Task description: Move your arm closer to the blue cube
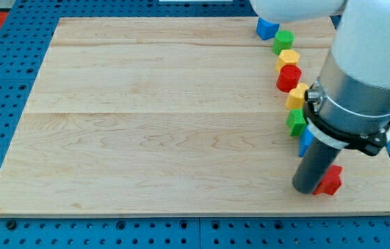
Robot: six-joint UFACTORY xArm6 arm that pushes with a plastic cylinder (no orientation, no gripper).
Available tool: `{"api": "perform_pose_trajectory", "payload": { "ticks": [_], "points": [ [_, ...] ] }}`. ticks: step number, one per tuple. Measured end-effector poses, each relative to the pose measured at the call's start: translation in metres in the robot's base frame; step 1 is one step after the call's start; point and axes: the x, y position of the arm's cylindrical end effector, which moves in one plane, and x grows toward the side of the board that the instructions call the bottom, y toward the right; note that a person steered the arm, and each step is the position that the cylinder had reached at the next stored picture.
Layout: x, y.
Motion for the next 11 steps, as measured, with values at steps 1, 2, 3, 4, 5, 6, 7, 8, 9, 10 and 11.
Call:
{"api": "perform_pose_trajectory", "payload": {
  "ticks": [1, 2, 3, 4, 5, 6, 7, 8, 9, 10, 11],
  "points": [
    [0.0, -0.031],
    [-0.018, -0.109],
    [-0.104, -0.112],
    [-0.193, -0.093],
    [-0.259, -0.081],
    [-0.295, -0.052],
    [-0.315, -0.039],
    [-0.33, -0.039],
    [-0.342, -0.042],
    [-0.36, -0.041],
    [-0.373, -0.024]
  ]
}}
